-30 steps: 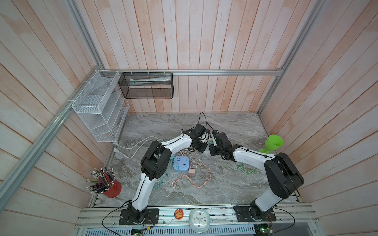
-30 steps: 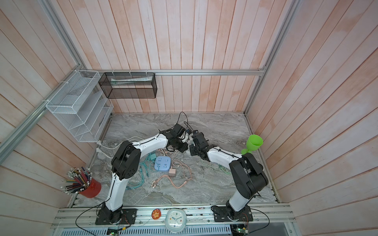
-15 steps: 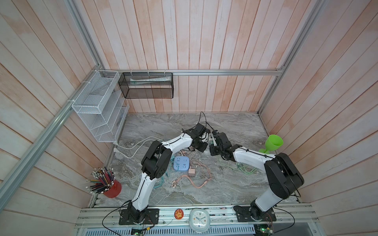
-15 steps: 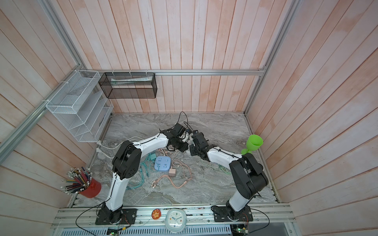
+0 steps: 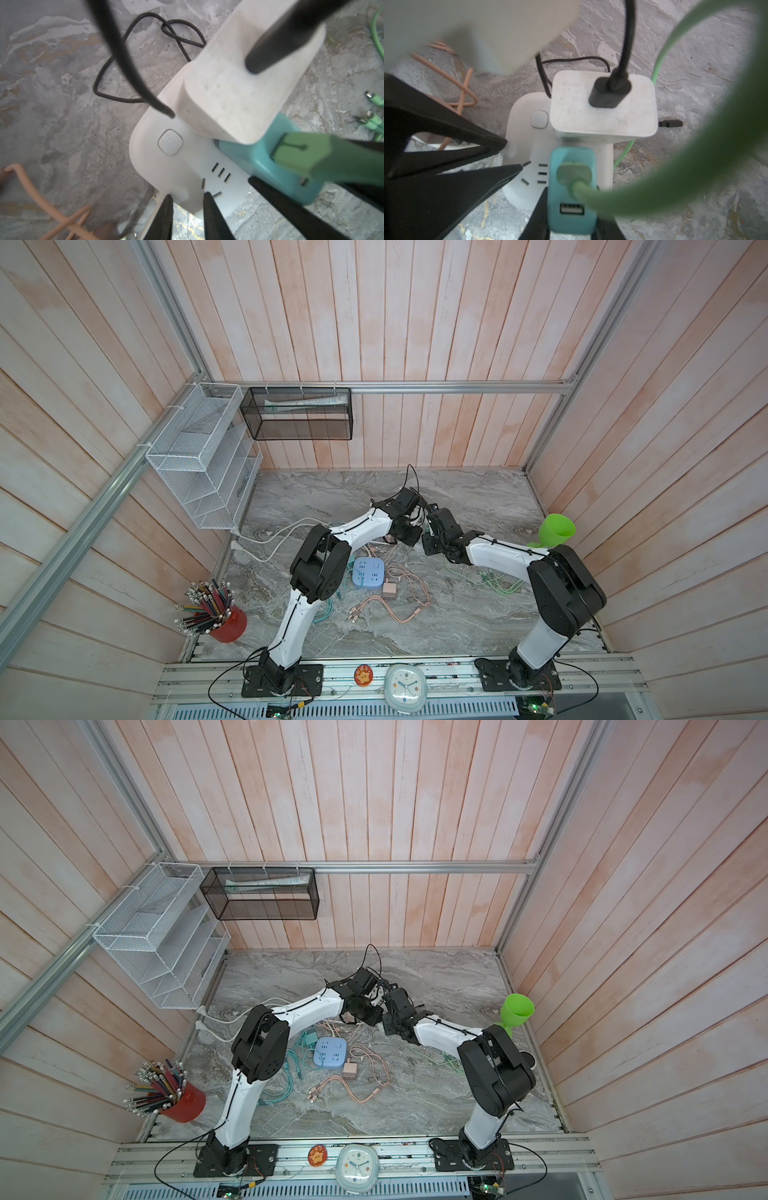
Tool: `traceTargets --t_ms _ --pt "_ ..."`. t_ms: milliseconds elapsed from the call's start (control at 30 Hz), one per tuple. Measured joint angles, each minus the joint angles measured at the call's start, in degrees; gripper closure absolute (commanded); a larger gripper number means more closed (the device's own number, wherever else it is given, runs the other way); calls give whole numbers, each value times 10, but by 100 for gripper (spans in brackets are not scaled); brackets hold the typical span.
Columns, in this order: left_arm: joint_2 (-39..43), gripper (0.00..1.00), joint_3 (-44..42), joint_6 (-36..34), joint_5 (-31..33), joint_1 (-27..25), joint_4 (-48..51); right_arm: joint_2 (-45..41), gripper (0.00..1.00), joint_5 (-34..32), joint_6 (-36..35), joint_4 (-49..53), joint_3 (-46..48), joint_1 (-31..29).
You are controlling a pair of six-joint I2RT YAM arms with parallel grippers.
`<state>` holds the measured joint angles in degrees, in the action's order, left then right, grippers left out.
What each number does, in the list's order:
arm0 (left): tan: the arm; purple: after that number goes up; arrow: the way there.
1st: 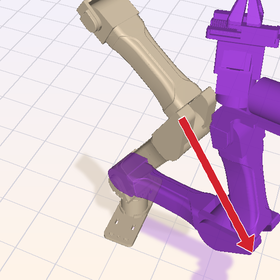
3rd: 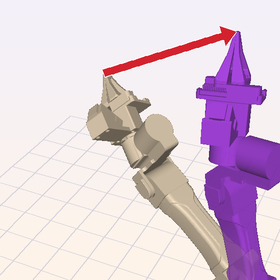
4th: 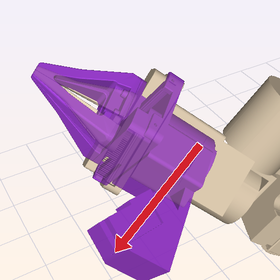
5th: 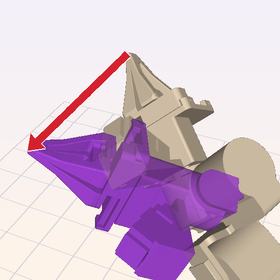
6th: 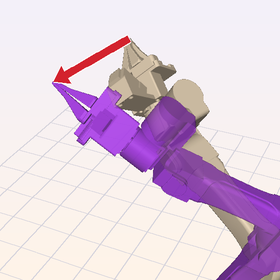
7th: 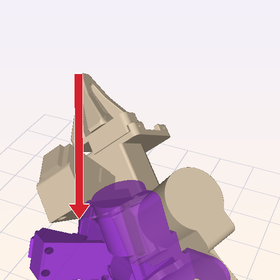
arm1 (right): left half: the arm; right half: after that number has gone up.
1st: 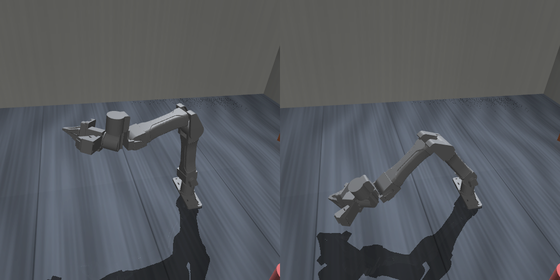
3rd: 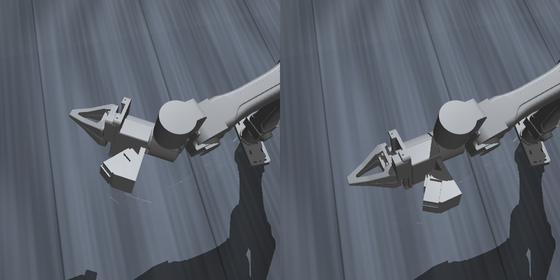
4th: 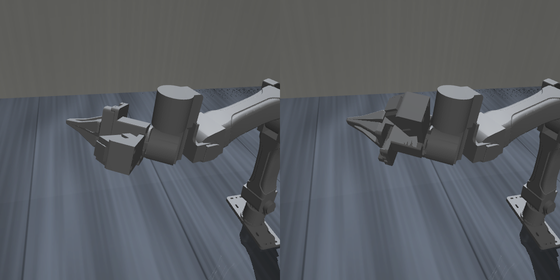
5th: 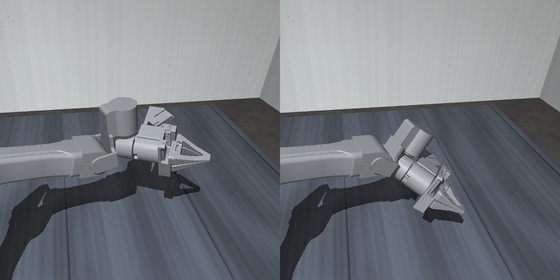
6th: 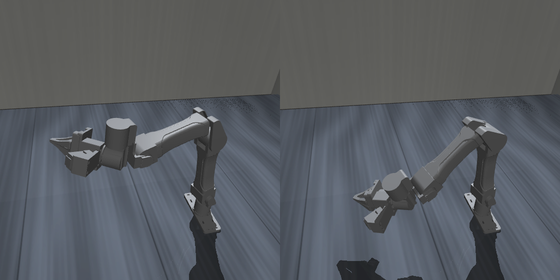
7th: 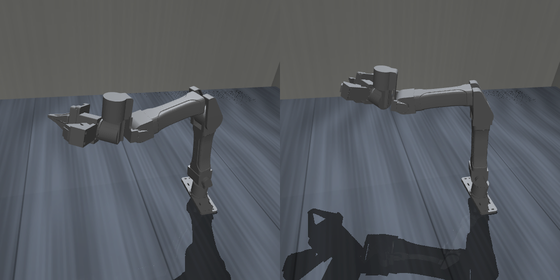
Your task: Pull the plug off the socket
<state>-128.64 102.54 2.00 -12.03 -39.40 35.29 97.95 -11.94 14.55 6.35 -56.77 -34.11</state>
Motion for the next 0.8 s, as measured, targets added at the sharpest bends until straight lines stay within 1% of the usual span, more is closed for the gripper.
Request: traceTargets --t_ms 367,800 --pt "-3 72 3 2 1 1 0 3 95 -2 4 6 -6 0" --pt "-4 72 3 2 0 1 0 -13 95 26 11 16 -6 12"
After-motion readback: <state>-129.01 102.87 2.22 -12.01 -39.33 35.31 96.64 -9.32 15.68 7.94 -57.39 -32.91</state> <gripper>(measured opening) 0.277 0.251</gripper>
